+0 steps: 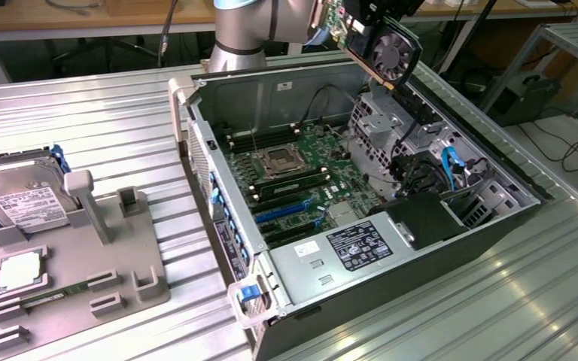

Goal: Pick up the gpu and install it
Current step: 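Insert the gpu into the slot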

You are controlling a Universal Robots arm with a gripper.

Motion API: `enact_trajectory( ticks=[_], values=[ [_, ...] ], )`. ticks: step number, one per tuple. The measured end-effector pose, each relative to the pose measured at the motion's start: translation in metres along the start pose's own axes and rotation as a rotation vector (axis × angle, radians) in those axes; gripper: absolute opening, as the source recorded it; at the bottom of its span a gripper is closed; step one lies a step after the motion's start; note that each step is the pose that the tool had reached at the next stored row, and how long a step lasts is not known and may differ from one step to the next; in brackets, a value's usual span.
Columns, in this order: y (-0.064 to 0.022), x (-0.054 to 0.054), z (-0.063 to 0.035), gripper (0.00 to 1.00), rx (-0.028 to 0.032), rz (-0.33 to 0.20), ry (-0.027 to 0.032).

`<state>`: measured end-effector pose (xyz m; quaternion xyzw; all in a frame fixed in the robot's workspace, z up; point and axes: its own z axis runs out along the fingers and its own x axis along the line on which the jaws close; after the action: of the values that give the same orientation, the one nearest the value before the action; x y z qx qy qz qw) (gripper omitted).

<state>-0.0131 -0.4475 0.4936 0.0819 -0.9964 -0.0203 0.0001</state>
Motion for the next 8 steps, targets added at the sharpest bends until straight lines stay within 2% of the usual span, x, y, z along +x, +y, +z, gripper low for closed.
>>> enact_trajectory(
  ticks=[8],
  values=[
    [-0.0003,0.0,0.0002,0.28,-0.0002,-0.028,0.0011]
  ],
)
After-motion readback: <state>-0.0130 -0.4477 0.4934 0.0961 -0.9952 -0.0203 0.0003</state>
